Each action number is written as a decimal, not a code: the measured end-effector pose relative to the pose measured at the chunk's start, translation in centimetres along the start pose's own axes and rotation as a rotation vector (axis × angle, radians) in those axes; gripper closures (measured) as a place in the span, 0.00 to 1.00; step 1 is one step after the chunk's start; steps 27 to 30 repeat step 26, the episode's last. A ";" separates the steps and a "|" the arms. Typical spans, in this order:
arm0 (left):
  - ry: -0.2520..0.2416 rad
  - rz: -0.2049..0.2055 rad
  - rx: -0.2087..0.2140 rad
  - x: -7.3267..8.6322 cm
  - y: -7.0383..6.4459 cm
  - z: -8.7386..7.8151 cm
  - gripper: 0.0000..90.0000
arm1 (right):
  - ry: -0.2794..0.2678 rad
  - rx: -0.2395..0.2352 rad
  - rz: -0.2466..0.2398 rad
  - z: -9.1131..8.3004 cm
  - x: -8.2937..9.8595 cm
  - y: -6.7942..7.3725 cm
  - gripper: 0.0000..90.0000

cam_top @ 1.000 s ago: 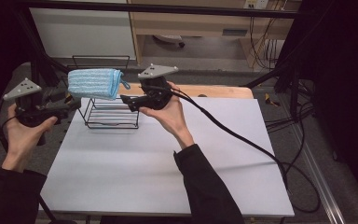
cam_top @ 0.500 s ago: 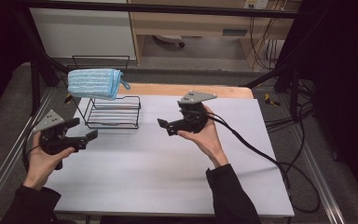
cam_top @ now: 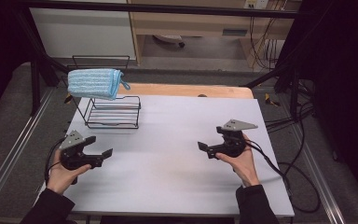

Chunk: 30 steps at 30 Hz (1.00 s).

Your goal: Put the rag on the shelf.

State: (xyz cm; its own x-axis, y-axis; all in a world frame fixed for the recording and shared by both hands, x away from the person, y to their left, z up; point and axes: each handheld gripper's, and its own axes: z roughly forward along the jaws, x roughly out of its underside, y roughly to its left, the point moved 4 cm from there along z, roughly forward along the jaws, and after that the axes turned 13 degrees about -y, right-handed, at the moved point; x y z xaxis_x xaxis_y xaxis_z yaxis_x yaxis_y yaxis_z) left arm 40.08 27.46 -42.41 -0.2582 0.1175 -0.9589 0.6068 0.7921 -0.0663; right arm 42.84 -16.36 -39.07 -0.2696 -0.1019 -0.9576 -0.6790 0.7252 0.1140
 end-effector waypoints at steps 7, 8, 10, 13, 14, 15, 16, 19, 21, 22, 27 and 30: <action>0.054 0.027 0.028 2.1 -0.7 0.7 0.12 | 0.020 0.001 0.037 -2.9 4.0 -1.9 0.01; 0.059 0.030 0.032 2.3 -0.7 0.8 0.12 | 0.028 -0.001 0.043 -3.2 4.6 -2.1 0.01; 0.068 0.034 0.042 2.7 -0.9 1.0 0.12 | 0.046 0.009 0.054 -3.8 5.8 -2.5 0.01; 0.076 0.042 0.046 3.2 -1.0 1.2 0.12 | 0.063 0.014 0.064 -4.6 7.4 -2.9 0.01; 0.077 0.039 0.047 3.3 -1.0 1.2 0.12 | 0.066 0.016 0.065 -4.9 7.7 -3.0 0.01; 0.080 0.042 0.049 3.4 -1.1 1.2 0.12 | 0.072 0.017 0.065 -5.2 8.1 -3.0 0.01; 0.081 0.039 0.051 3.6 -1.1 1.2 0.12 | 0.076 0.021 0.067 -5.4 8.4 -3.1 0.01; 0.092 0.033 0.050 4.1 -1.2 1.3 0.12 | 0.093 0.034 0.070 -5.9 9.2 -3.4 0.01; 0.097 0.038 0.050 4.4 -1.2 1.3 0.12 | 0.102 0.042 0.068 -6.0 9.5 -3.5 0.01; 0.097 0.037 0.050 4.4 -1.1 1.3 0.12 | 0.106 0.043 0.066 -6.1 9.6 -3.6 0.01; 0.090 0.036 0.051 4.4 -1.2 1.2 0.12 | 0.099 0.043 0.071 -6.1 9.5 -3.5 0.01; 0.090 0.036 0.051 4.4 -1.2 1.2 0.12 | 0.099 0.043 0.071 -6.1 9.5 -3.5 0.01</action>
